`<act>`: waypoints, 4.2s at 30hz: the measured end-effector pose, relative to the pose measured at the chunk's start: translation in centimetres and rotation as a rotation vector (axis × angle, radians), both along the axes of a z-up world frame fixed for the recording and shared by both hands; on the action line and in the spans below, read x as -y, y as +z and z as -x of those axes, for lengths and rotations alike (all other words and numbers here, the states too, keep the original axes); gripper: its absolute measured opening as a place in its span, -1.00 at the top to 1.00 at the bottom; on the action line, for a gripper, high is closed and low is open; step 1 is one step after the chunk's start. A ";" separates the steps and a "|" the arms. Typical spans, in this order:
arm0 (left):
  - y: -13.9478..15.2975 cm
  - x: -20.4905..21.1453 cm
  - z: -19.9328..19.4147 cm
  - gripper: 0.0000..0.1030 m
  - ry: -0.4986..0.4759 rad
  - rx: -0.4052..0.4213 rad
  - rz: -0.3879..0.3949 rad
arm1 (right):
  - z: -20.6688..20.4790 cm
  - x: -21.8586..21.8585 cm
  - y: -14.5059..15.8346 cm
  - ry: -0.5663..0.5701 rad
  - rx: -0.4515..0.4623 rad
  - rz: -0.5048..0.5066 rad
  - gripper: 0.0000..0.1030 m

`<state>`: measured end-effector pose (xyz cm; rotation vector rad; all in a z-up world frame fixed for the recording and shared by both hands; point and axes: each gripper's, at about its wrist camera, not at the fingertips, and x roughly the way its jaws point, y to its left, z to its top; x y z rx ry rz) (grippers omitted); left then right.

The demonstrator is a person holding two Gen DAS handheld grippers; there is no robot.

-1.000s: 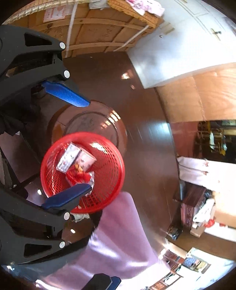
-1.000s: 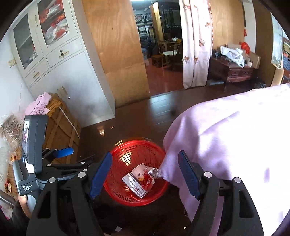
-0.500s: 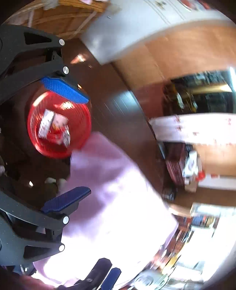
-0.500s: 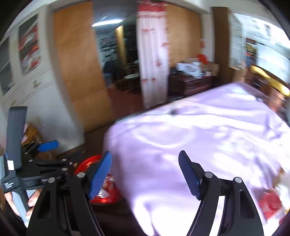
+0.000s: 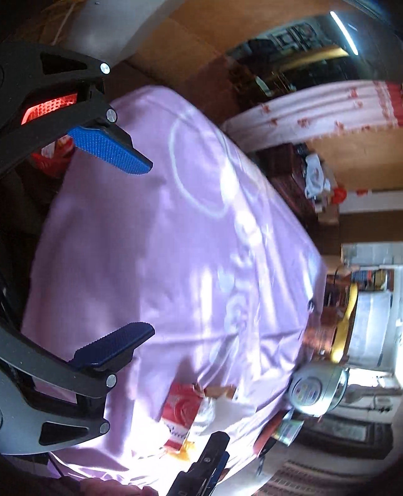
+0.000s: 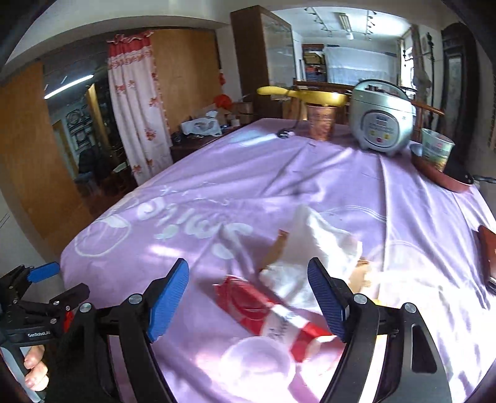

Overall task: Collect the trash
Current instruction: 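Move both grippers back over the table toward the tissue and yellow yarn, then grasp the yellow yarn tuft with the right gripper and lift it, then grasp the clear plastic container with the left gripper and lift it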

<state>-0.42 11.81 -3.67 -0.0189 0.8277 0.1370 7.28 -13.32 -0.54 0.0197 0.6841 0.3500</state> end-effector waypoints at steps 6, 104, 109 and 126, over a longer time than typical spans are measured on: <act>-0.5 5.7 -4.0 -0.80 -0.105 -0.040 0.005 | -3.5 4.4 -2.2 -0.098 -0.086 0.033 -0.57; -2.9 14.5 -2.5 -0.85 -0.477 -0.148 0.096 | -2.2 6.5 -5.7 -0.009 -0.180 0.090 0.40; -1.7 16.2 -1.6 -0.85 -0.561 -0.104 0.112 | -3.9 6.4 -2.5 -0.019 -0.096 0.065 0.41; -5.1 21.0 -4.6 -0.37 -0.597 -0.187 0.096 | -4.7 6.8 -4.6 -0.013 -0.121 -0.002 0.38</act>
